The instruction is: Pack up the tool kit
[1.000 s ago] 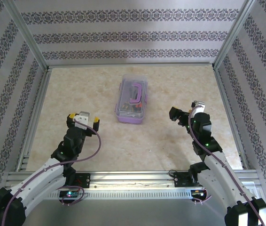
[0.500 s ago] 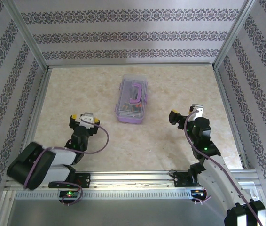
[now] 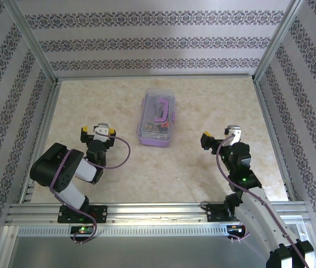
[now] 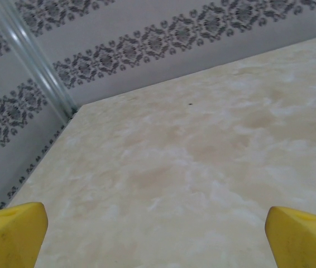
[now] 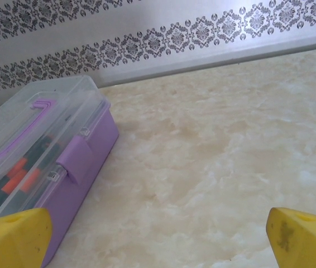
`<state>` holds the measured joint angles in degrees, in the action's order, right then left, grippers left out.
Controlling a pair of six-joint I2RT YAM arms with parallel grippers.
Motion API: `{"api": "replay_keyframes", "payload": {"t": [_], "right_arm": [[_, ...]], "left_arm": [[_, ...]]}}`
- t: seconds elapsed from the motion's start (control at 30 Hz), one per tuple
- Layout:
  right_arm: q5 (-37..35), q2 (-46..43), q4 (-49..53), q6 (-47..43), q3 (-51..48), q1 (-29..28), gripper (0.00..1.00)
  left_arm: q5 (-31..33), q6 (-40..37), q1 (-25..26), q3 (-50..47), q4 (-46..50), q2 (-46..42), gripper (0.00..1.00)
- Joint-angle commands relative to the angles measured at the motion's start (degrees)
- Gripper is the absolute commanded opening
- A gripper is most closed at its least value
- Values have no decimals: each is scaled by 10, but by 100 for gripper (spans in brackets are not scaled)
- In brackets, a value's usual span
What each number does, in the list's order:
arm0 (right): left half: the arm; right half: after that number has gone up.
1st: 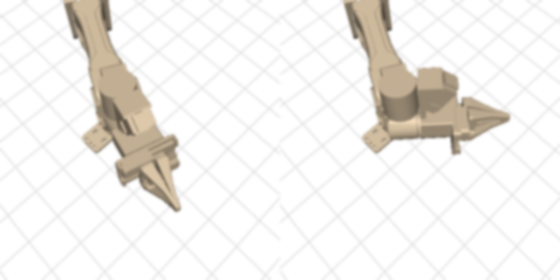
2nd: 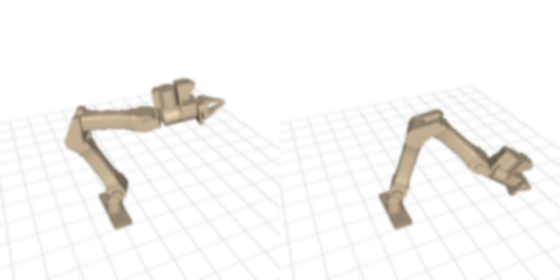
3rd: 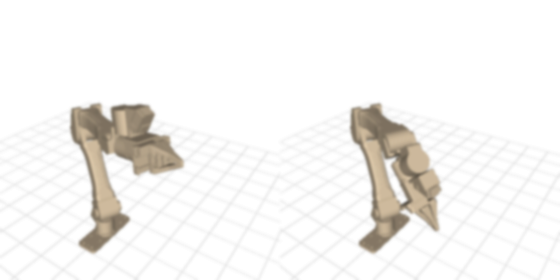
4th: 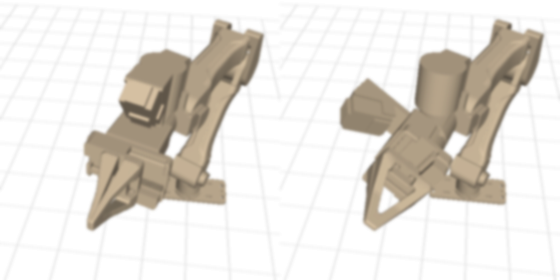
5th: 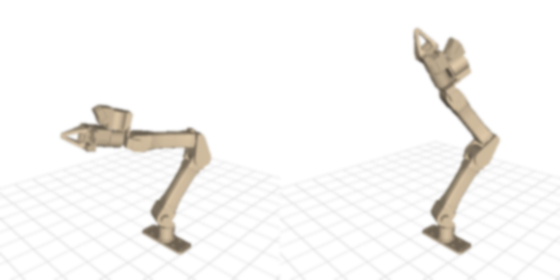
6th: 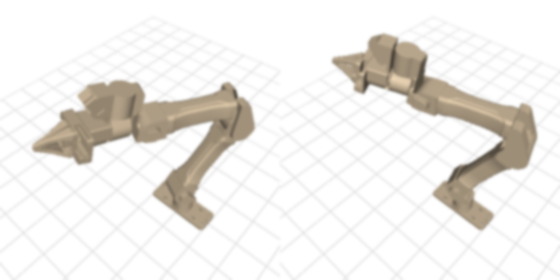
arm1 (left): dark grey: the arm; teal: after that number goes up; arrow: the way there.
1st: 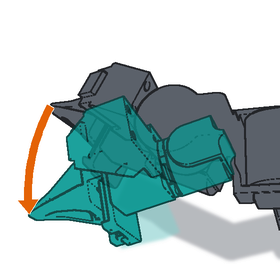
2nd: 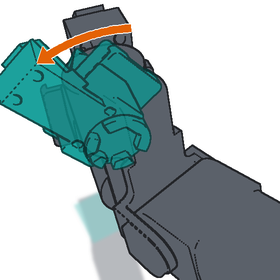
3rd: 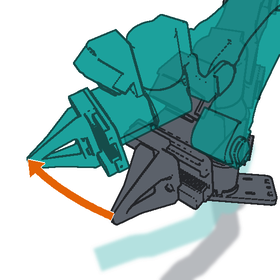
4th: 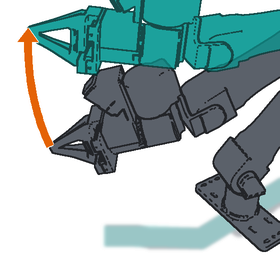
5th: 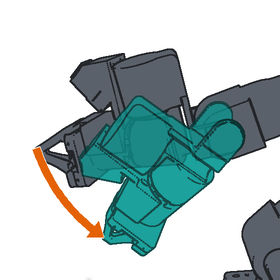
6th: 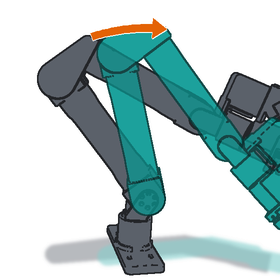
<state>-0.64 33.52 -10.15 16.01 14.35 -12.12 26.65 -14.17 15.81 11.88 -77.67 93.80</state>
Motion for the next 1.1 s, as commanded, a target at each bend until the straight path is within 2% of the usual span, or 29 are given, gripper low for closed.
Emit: {"api": "replay_keyframes", "payload": {"t": [0.0, 0.1, 0.17, 0.2, 0.27, 0.4, 0.53, 0.67, 0.77, 0.83, 0.87, 0.93, 1.07], "right_arm": [[1, 5, -35, -16, -15, 2, 98], [10, 16, -47, -19, -12, 0, 98], [13, 23, -58, -22, -13, -1, 98], [16, 26, -64, -23, -14, -2, 98], [18, 33, -69, -28, -13, -3, 98], [13, 56, -102, -48, -18, -4, 98], [-26, 121, -186, -65, -22, -5, 98], [-74, 231, -303, -91, -7, -4, 98], [-68, 305, -409, -147, -5, -1, 98], [-55, 346, -423, -187, 6, 5, 98], [-70, 366, -433, -183, 16, 5, 98], [-78, 351, -375, -178, 33, 5, 98], [-78, 342, -413, -167, 7, 16, 98]], "left_arm": [[-31, 49, -27, -7, -30, -15, 99], [-103, 81, -64, -10, -8, -21, 100], [-195, 81, -95, 8, 2, 7, 99], [-199, 81, -96, 11, 8, 6, 99], [-190, 101, -102, 42, 112, -27, 99], [-139, 140, -118, 84, 193, -25, 99], [-141, 136, -118, 81, 180, -22, 99], [-142, 136, -118, 81, 180, -22, 99], [-141, 136, -118, 81, 181, -22, 99], [-141, 136, -118, 80, 181, -22, 99], [-141, 136, -118, 81, 181, -22, 99], [-142, 136, -118, 81, 181, -22, 99], [-142, 136, -118, 81, 182, -22, 99]]}}
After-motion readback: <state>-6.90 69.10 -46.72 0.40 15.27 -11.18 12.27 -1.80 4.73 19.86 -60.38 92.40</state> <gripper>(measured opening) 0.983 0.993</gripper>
